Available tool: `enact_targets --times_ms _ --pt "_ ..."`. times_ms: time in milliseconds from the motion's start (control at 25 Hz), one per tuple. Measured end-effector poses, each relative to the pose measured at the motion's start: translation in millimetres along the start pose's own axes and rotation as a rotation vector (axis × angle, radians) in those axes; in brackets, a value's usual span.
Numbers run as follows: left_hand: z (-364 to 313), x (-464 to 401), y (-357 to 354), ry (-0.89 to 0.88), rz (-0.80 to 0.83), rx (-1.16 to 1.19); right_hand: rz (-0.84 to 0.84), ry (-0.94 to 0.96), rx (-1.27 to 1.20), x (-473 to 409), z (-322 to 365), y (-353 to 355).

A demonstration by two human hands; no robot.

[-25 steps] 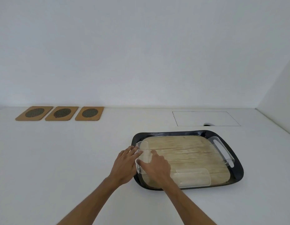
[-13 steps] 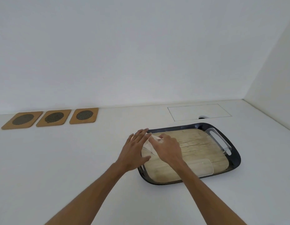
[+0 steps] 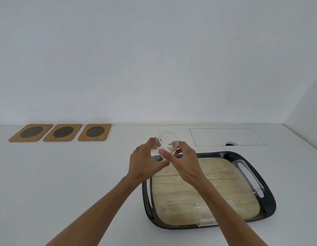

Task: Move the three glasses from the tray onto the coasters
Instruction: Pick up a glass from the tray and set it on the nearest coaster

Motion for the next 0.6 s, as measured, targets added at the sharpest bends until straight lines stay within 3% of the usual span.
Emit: enact_targets --times_ms 320,600 --pt "26 -5 4 0.163 -0.063 0.097 0.084 -0.032 -0.244 -27 -11 -32" --pt "73 -3 24 0.148 -0.028 0.105 0.11 -0.024 -0.268 -44 5 -77"
Point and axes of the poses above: each hand's wrist, its own x-axis away from the middle knuckle, its own y-axis out of the back of the hand, z = x × y, the point moved 8 cm from there along -x, towards the middle knuckle, and after that the axes turned 10 degrees about -y, right-handed, at the moved point
